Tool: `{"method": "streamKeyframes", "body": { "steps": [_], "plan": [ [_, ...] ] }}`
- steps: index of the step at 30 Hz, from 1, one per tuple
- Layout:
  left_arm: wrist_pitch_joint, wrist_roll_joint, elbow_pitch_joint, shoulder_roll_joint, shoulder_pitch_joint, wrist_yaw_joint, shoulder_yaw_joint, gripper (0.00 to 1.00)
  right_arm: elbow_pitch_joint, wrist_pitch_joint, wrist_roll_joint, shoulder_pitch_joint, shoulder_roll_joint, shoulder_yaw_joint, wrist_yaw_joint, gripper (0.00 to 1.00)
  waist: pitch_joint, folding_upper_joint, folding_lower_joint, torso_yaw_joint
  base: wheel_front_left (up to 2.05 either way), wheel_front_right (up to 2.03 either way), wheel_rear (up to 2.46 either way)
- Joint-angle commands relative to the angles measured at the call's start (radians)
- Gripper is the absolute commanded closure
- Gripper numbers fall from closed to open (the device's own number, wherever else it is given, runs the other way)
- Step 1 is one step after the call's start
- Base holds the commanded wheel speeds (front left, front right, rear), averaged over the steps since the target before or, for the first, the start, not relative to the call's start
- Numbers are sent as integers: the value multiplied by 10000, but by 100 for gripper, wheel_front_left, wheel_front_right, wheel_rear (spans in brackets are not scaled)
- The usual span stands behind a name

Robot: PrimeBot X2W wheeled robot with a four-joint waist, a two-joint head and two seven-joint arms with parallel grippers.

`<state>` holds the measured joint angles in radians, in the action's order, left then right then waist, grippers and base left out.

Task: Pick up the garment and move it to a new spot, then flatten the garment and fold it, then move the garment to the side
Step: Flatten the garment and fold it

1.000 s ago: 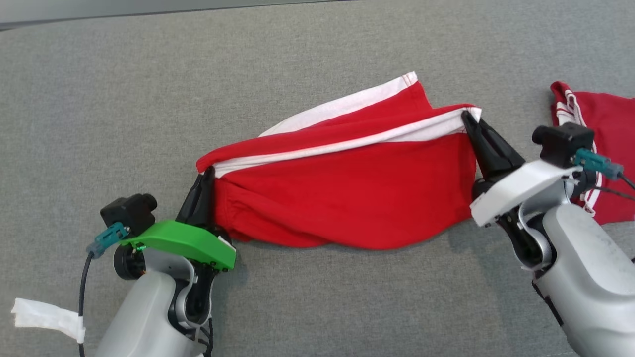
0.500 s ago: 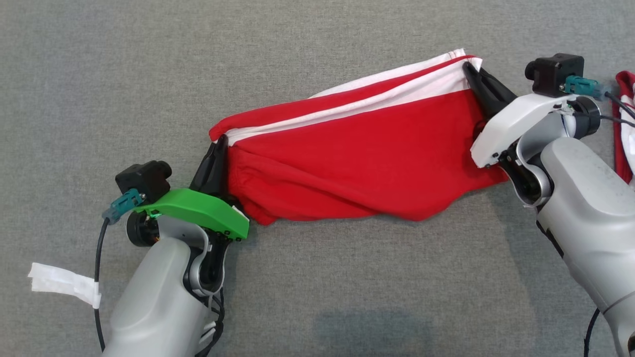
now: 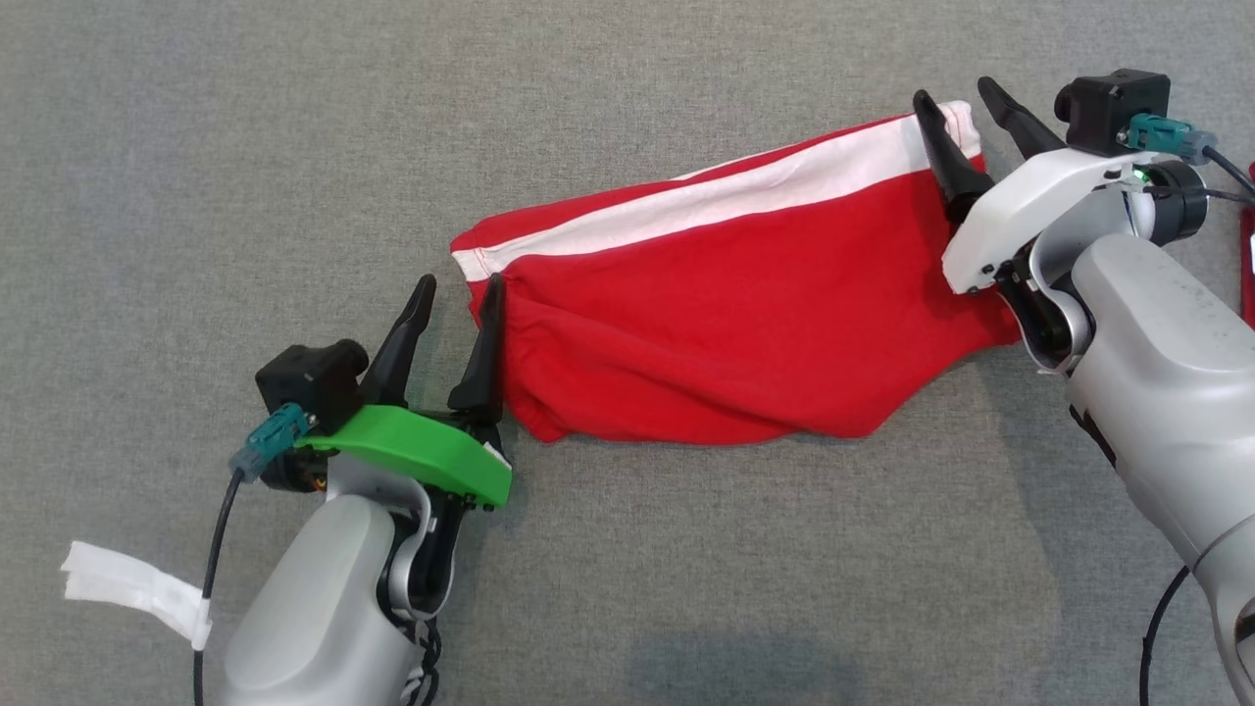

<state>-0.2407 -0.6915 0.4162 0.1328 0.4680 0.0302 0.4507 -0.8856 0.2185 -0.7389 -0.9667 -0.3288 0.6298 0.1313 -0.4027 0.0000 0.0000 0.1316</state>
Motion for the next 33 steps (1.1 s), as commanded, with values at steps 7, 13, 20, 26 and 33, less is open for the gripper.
{"method": "streamKeyframes", "body": {
  "steps": [7, 13, 20, 26, 33],
  "plan": [
    [-205, 699, -1428, 697, -1366, -607, -239, 0, -116, 375, -305, 359, -342, 488, -10, 0, 666, 0, 0, -204, 0, 0, 0],
    [-240, 672, -2473, 950, -2444, -1072, -786, 0, -517, -349, -578, 716, -565, 899, -9, 0, 1140, 0, 0, -226, 0, 0, 0],
    [-241, 703, -3000, 1039, -3076, -1331, -1019, 0, -831, -1268, -1040, 1067, -573, 1197, -9, 0, 1320, 0, 0, 138, 0, 0, 0],
    [-247, 726, -3154, 1003, -3237, -1385, -1087, 0, -1326, -2058, -1343, 1225, -522, 1361, -9, 0, 1340, 0, 0, 552, 0, 0, 0],
    [-250, 598, -3100, 979, -3385, -1299, -1201, 0, -1386, -2659, -1623, 1372, -451, 1561, -4, 83, 1422, 0, 0, 720, 0, 0, 0]
  ]
}}
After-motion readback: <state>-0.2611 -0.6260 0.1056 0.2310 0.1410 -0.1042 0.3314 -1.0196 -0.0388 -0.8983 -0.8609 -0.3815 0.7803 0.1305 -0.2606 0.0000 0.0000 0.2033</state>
